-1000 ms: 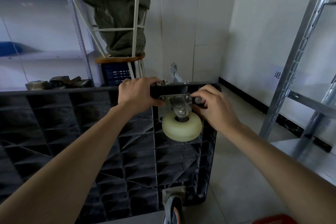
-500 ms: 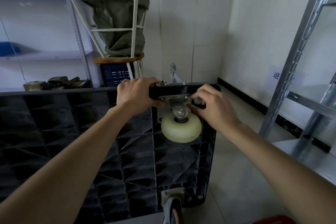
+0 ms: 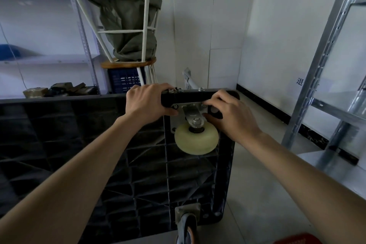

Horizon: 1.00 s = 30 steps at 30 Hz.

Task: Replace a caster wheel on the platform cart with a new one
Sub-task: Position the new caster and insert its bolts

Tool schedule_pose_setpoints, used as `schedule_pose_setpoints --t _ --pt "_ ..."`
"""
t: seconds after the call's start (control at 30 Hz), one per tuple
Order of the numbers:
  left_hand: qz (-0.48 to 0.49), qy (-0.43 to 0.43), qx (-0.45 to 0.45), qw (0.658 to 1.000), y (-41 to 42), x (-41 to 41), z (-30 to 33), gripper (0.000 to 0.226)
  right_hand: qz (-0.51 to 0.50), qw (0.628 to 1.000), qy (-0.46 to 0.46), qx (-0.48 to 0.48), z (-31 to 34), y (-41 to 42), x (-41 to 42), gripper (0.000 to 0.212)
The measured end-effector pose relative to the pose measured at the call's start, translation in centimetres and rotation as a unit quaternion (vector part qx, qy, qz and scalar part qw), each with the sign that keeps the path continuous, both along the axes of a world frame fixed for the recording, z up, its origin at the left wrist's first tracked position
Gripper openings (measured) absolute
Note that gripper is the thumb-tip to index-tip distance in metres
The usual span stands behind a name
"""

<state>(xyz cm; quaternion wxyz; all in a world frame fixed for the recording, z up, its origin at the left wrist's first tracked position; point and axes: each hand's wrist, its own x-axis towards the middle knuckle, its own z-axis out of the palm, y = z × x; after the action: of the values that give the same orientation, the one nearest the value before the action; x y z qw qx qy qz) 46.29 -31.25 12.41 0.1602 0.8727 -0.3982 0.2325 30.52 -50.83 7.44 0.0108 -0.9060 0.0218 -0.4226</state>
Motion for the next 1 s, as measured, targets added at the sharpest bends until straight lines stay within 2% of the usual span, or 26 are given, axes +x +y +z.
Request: schedule_pose_setpoints --t 0.1,0.2,0.27,0.33,0.4,0.47,0.63,0.67,0.73,0.8,0.83,0.93,1.0 --pt "0.003 0.0 0.003 1.0 0.0 -0.1 0.1 0.073 -0.019 0.999 -0.023 0.022 0.2 -0.2 0.1 0.025" --pt "0.006 0.003 0.005 1.0 0.0 -0.1 0.1 0.073 0.014 1.0 0.018 -0.006 0.2 -0.2 0.0 0.036" --pt "0.007 0.005 0.007 1.0 0.0 -0.2 0.2 0.073 -0.009 1.0 -0.005 -0.025 0.2 0.0 0.2 0.027" --pt "0.01 0.003 0.006 1.0 0.0 -0.2 0.2 0.072 -0.034 0.998 -0.044 -0.017 0.5 0.3 0.5 0.028" --pt "0.008 0.003 0.007 1.0 0.0 -0.1 0.2 0.072 -0.013 0.999 -0.029 -0.024 0.5 0.2 0.6 0.02" --pt "0.009 0.004 0.006 1.0 0.0 -0.1 0.2 0.073 0.014 0.999 -0.004 -0.033 0.4 -0.2 0.7 0.023" --pt "0.009 0.007 0.006 1.0 -0.1 -0.1 0.1 0.075 -0.007 0.997 -0.048 -0.066 0.0 -0.4 1.3 0.008" --pt "0.009 0.007 0.006 1.0 0.0 -0.1 0.2 0.075 -0.015 0.995 -0.064 -0.069 -0.1 -0.3 1.5 0.011" --pt "0.009 0.007 0.005 1.0 0.0 -0.1 0.2 0.075 -0.031 0.992 -0.104 -0.061 -0.3 -0.1 1.8 0.038" --pt "0.008 0.006 0.006 1.0 -0.1 -0.1 0.2 0.075 -0.025 0.994 -0.09 -0.062 -0.8 -0.3 1.9 0.052" --pt "0.007 0.007 0.007 1.0 -0.1 -0.1 0.1 0.075 -0.024 0.995 -0.072 -0.058 -1.0 -0.2 1.7 0.05" --pt "0.009 0.003 0.006 1.0 -0.1 0.0 0.0 0.075 -0.003 0.998 -0.052 -0.024 -0.7 -0.3 0.9 0.028" --pt "0.01 0.002 0.008 1.0 -0.1 0.0 0.0 0.075 0.009 0.999 -0.034 -0.017 -0.2 -0.1 0.9 0.026"
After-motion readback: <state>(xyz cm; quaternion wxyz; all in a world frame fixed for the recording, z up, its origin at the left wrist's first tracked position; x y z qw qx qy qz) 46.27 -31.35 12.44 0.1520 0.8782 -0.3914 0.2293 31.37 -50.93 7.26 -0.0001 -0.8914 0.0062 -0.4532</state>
